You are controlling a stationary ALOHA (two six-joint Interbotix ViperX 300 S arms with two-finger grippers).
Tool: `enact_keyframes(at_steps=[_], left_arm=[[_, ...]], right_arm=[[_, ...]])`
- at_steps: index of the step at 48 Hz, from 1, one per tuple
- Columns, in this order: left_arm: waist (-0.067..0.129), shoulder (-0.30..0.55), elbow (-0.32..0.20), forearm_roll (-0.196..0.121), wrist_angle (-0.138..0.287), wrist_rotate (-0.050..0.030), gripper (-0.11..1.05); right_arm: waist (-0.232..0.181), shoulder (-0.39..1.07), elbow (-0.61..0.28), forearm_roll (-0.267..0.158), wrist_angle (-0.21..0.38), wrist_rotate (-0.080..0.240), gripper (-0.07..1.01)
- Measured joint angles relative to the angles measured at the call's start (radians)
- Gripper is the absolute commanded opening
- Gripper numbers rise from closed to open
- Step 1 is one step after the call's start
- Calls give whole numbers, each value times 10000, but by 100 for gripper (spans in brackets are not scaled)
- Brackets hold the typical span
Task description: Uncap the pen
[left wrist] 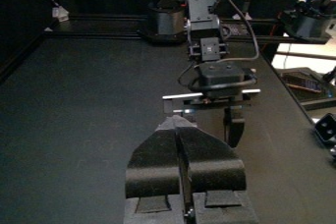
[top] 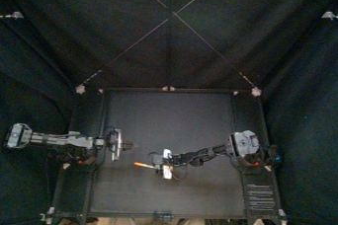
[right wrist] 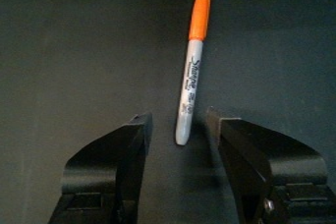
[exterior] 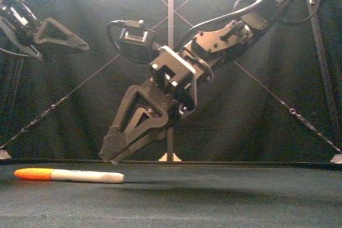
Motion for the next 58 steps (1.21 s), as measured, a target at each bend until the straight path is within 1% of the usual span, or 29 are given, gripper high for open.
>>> enact_keyframes(at_steps=[4, 9, 10, 12, 14, 20, 21, 25, 27, 29, 31, 33, 37, 39, 43, 44, 45, 46, 51, 53, 55, 56, 58], left_arm=[[0, -15, 15, 0, 15, 0, 2], [0, -15, 15, 0, 15, 0, 2], [-15, -15, 15, 0, 15, 0, 2], [0, 0, 15, 0, 15, -15, 2], [0, -15, 15, 0, 15, 0, 2], [0, -15, 15, 0, 15, 0, 2], [0, -15, 15, 0, 15, 0, 3], [0, -15, 15, 0, 15, 0, 6], [0, -15, 15, 0, 0, -15, 9], [0, 0, 15, 0, -15, -31, 12], [0, 0, 0, 0, -31, -31, 16], [0, 0, -31, 0, -31, -31, 20], [0, 0, -153, 0, -92, -31, 29], [0, 31, -230, 0, -153, -31, 34], [0, 107, -337, 0, -322, -31, 45], [0, 138, -368, 0, -399, -15, 47], [0, 184, -399, 0, -460, -31, 49], [0, 215, -414, 0, -506, -31, 52], [0, 368, -537, 0, -752, -31, 63], [0, 445, -568, 0, -813, -46, 67], [0, 522, -583, 0, -859, -31, 71], [0, 583, -614, 0, -890, -46, 73], [0, 675, -644, 0, -920, -46, 77]], right_arm=[[-15, 215, -199, 0, 169, 0, 81], [-31, 460, -414, -31, 383, -15, 75], [-31, 476, -460, -46, 414, -46, 74], [-31, 522, -537, -77, 460, 46, 71], [-46, 552, -583, -123, 522, -31, 67], [-61, 568, -675, -215, 767, 46, 53], [-61, 552, -675, -230, 813, -31, 52], [-61, 552, -675, -245, 951, 15, 46], [-61, 552, -660, -245, 1074, 15, 45], [-77, 522, -644, -276, 1227, 15, 44], [-77, 460, -598, -337, 1335, 61, 44], [-77, 337, -522, -430, 1457, 31, 44], [-107, -92, -230, -752, 1687, -15, 44], [-138, -368, -92, -936, 1703, 61, 44], [-245, -966, 184, -1227, 1703, -15, 44], [-291, -1135, 261, -1289, 1703, 0, 44], [-337, -1289, 322, -1350, 1718, 46, 44], [-383, -1457, 383, -1396, 1703, 77, 44], [-644, -2132, 721, -1565, 1718, 31, 44], [-736, -2347, 844, -1595, 1718, 46, 44], [-813, -2531, 951, -1641, 1718, 46, 44], [-844, -2623, 1012, -1672, 1703, 31, 44], [-905, -2792, 1104, -1718, 1718, 31, 44]])
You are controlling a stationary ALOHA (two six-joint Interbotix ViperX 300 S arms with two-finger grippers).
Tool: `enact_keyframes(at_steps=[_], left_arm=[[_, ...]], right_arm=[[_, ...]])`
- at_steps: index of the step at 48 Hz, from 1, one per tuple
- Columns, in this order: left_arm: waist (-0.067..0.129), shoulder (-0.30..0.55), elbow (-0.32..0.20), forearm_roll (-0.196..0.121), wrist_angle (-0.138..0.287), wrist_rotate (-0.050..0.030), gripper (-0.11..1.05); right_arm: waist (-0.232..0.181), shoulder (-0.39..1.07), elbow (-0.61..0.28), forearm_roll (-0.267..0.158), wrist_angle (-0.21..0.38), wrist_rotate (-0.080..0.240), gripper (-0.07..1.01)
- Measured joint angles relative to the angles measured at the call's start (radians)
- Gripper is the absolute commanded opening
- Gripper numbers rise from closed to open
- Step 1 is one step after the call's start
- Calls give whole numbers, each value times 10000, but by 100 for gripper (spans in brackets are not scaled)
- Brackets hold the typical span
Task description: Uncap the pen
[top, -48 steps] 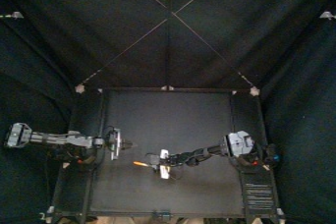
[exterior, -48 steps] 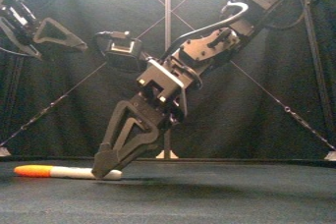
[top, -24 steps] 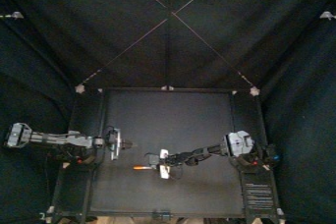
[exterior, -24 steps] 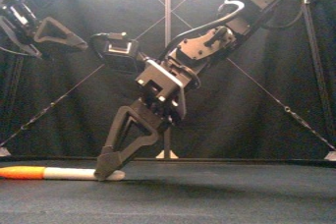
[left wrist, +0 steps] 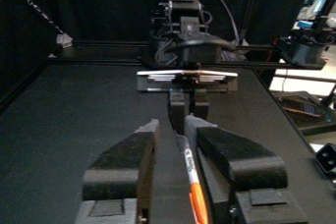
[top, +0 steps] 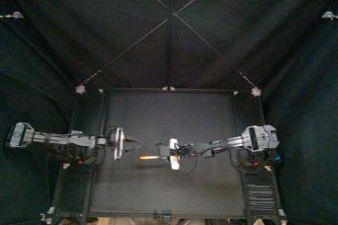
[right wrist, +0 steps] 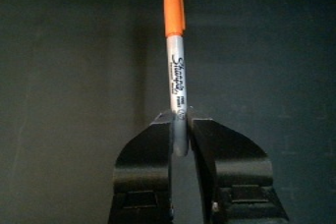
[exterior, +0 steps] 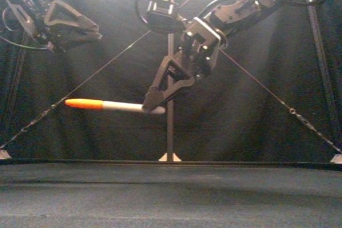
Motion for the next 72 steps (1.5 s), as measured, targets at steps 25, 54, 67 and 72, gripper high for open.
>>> enact_keyframes(at_steps=[25, 54, 67, 72], left_arm=[[15, 1488, -491, -307, -215, 0, 85], [-46, 1871, -522, -905, -230, 0, 81], [-31, 1871, -614, -905, -230, 0, 61], [-31, 1887, -629, -905, -230, 0, 53]], right_arm=[[-414, -1580, 752, -414, -767, 0, 44], [-782, -2040, 1335, -506, -1795, -31, 44], [-782, -2040, 1350, -491, -1841, -15, 44], [-798, -2040, 1365, -506, -1841, -61, 44]])
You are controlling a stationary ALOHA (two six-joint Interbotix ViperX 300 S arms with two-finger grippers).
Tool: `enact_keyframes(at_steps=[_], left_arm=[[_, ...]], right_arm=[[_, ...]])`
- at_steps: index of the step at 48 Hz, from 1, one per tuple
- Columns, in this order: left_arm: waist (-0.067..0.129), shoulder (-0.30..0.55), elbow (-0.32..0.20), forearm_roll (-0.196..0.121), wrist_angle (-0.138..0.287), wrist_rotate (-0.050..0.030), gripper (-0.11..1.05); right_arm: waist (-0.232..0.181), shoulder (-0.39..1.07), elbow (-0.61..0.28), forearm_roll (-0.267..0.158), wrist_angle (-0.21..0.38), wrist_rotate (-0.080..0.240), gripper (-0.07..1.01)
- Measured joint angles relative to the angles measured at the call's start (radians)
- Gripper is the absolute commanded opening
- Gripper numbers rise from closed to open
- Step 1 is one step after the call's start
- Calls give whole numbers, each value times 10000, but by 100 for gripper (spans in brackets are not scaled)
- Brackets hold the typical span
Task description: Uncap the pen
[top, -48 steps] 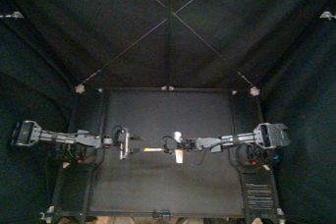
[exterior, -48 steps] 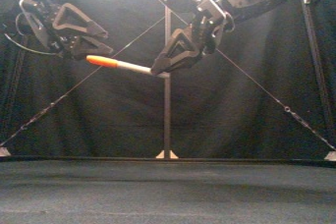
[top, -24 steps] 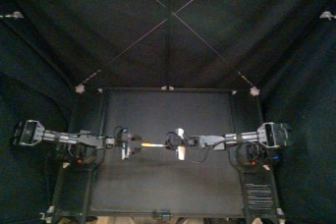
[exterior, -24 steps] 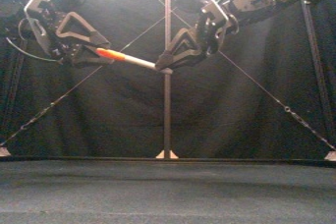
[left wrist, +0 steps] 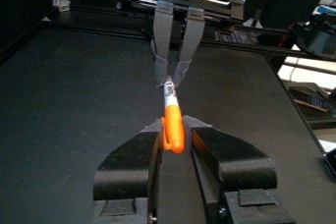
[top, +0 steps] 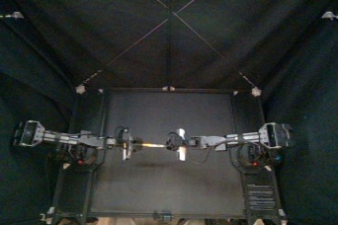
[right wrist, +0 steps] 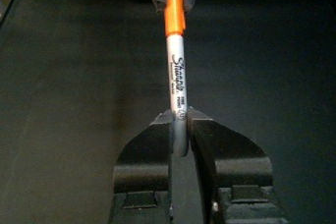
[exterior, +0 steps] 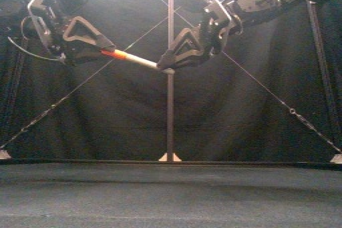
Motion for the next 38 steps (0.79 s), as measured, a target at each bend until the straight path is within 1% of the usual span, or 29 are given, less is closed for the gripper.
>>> enact_keyframes(at_steps=[8, 10, 11, 12, 24, 26, 28, 29, 30, 31, 34, 35, 37, 38], left_arm=[[0, 0, 0, 0, 0, 0, 46], [0, -15, 0, 0, 0, 15, 45], [15, 0, 0, 0, 0, 0, 45], [15, 0, 0, 0, 0, 15, 45], [15, -123, -15, 0, -61, 15, 45], [15, -169, 15, -15, -31, 0, 45], [31, -215, 77, -15, -31, 15, 45], [46, -245, 92, 0, -31, 15, 45], [46, -261, 107, -15, -31, 0, 45], [46, -291, 107, -15, -31, 15, 45], [46, -353, 153, -15, -31, 15, 45], [31, -383, 169, 0, -31, 0, 45], [46, -460, 184, -15, -31, 0, 45], [46, -476, 199, -15, -31, 15, 45]], right_arm=[[-15, -107, 77, 0, -31, -31, 44], [-15, -153, 107, 0, -31, -15, 44], [-31, -184, 123, 0, -46, -31, 44], [-31, -215, 153, -15, -46, -15, 44], [-61, -813, 675, 31, -184, 31, 44], [-61, -951, 844, 46, -153, 46, 44], [-77, -1058, 1028, 61, -138, 31, 44], [-77, -1089, 1074, 46, -153, 107, 44], [-77, -1120, 1135, 46, -184, 77, 44], [-92, -1166, 1181, 61, -215, 61, 44], [-123, -1304, 1381, 61, -276, 31, 44], [-138, -1396, 1457, 77, -307, 0, 44], [-153, -1503, 1580, 77, -353, 46, 44], [-169, -1549, 1641, 92, -368, 46, 44]])
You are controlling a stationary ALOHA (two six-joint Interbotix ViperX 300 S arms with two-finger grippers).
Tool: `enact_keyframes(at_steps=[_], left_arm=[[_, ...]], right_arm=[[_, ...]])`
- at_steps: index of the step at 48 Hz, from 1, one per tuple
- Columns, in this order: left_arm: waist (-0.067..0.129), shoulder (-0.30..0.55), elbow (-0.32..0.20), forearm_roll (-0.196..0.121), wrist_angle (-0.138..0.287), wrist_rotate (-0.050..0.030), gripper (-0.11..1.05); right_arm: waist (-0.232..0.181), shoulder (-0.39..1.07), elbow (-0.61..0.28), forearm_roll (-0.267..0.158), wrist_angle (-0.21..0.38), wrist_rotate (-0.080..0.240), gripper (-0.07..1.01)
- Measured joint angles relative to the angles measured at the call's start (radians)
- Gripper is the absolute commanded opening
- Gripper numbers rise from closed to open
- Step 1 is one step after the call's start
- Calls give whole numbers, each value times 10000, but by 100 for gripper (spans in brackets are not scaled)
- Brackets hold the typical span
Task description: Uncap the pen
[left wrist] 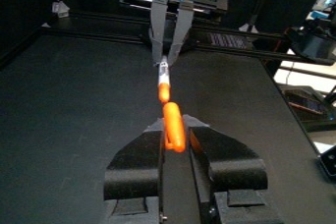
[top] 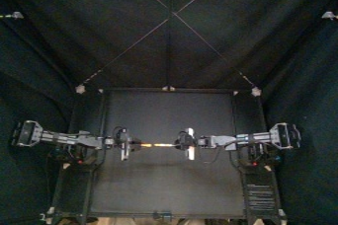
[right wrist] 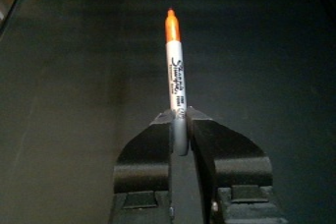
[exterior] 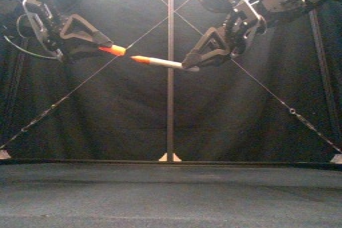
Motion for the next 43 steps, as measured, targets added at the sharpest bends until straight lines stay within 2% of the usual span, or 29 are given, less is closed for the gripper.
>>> enact_keyframes(at_steps=[19, 28, 43], left_arm=[[31, -614, 399, 0, 0, 0, 45], [184, -706, 476, 0, 0, -15, 45], [230, -706, 476, 0, 0, -15, 45]], right_arm=[[-153, -997, 905, 46, -291, 0, 44], [-153, -1043, 1028, 31, -506, 0, 44], [-138, -1043, 1028, 0, -552, -15, 44]])
